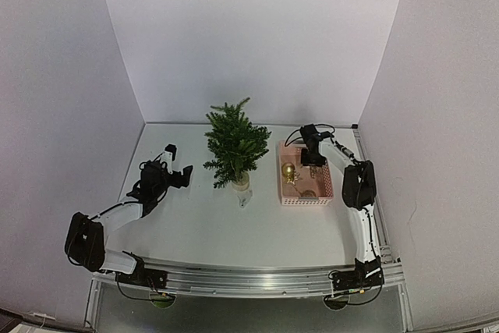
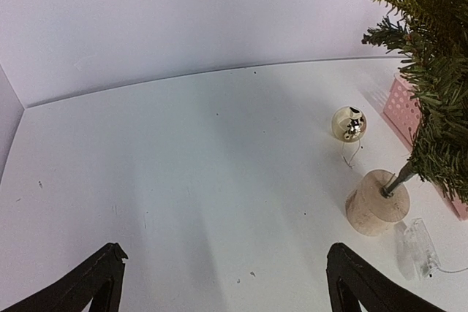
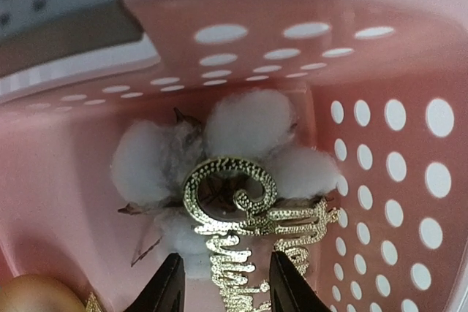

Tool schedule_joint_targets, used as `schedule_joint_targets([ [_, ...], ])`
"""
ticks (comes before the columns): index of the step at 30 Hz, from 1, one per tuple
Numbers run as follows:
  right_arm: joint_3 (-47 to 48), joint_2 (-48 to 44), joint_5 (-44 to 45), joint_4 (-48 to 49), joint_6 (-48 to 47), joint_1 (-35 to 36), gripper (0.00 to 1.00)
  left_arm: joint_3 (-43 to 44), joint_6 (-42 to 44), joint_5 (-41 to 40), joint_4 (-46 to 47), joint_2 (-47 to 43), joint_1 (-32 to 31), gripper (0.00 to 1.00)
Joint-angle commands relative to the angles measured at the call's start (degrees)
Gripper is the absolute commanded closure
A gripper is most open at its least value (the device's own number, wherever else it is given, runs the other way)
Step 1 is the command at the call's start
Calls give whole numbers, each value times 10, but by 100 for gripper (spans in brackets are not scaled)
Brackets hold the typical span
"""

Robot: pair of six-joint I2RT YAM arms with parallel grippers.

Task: Decorate the small christmas tree

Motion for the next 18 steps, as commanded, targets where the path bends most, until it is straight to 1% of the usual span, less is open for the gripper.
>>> schedule_joint_targets([
  [1,30,19,-11,-1,-4,-6,62,19,-13,24,17,-3,4,4],
  [10,35,27,-18,1,0,-8,64,20,-13,27,20,0,9,4],
  [18,27,14,-26,1,9,-7,69,21,-17,34,21,5,11,4],
])
